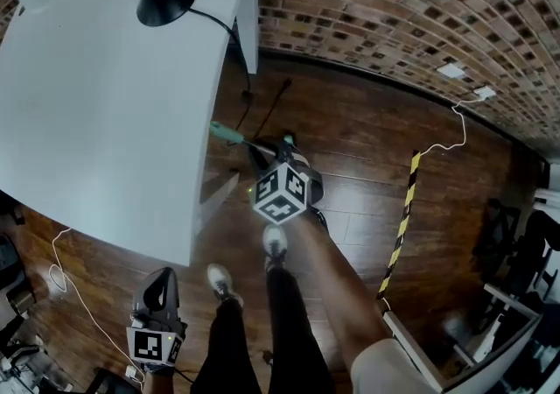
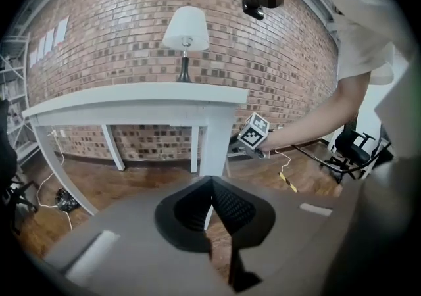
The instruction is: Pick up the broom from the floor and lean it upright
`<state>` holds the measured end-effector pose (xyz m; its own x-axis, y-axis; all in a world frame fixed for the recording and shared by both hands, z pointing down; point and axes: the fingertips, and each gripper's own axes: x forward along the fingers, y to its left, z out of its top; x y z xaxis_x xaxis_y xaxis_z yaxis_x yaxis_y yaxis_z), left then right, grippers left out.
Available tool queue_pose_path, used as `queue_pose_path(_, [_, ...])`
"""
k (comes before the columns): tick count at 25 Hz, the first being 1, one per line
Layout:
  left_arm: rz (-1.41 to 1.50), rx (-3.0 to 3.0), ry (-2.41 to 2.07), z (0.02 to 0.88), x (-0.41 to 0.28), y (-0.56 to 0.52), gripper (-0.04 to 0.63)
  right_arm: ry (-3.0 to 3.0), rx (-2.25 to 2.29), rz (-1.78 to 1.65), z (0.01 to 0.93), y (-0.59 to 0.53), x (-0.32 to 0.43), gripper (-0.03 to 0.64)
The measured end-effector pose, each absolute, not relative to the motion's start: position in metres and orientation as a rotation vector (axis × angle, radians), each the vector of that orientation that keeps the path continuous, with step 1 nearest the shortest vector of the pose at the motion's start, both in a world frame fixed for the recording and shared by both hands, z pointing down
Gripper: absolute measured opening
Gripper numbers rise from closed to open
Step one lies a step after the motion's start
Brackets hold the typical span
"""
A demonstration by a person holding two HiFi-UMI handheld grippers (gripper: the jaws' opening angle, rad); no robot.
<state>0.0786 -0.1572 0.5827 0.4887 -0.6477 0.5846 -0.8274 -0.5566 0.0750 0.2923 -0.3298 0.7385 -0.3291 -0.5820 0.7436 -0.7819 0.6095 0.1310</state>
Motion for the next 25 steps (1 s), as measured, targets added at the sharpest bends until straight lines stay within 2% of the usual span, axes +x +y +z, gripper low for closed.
queue_pose_path(12, [0.674, 2.384, -1.199, 0.591, 0.086, -0.149, 0.0, -1.992, 1.107, 0.195, 0.741, -0.34, 0.286, 0.124])
queue_pose_path(17, [0.67, 2.352, -1.17, 0.588, 0.085, -0.142, 0.0, -2.012, 1.16, 0.258, 0.738, -0.342, 0.292, 0.175])
queue_pose_path(25, [0.658, 2.357, -1.174, 0.593, 0.087, -0.138, 0.0, -2.0, 1.189, 0.266, 0.74, -0.354, 0.3, 0.175])
